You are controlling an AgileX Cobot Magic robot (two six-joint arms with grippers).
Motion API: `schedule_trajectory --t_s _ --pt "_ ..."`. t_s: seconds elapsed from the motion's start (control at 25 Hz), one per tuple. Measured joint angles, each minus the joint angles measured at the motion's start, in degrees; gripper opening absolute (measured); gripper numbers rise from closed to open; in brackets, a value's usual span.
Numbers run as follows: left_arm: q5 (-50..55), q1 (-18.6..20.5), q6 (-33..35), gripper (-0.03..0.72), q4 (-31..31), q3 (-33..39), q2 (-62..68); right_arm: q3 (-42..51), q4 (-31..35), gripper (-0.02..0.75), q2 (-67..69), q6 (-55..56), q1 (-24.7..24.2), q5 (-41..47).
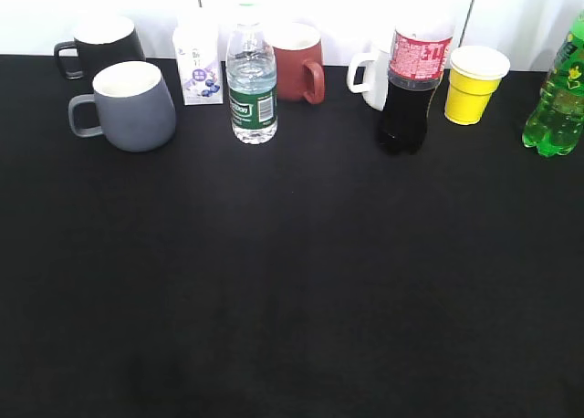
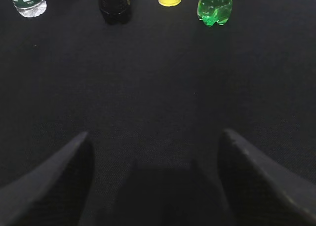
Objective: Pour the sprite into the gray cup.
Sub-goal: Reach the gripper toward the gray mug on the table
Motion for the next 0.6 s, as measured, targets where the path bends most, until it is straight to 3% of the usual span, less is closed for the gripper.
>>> schedule_trajectory --t_s 0.2,0.36,0.44,0.6 --pt "0.0 0.0 0.0 0.615 0.0 0.0 0.0 0.0 0.0 0.592 0.0 0.0 0.0 0.0" --pt "-3.5 0.0 0.0 0.539 0.0 -1.2 0.0 0.0 0.0 0.592 0.0 0.0 0.0 0.0" --pt "-20.3 0.0 0.0 0.537 0.6 -0.7 3.6 0.0 0.0 0.592 0.0 0.0 0.0 0.0" --pt "-54.7 0.0 0.0 0.536 0.3 9.0 19.7 0.0 0.0 0.592 0.0 0.0 0.0 0.0"
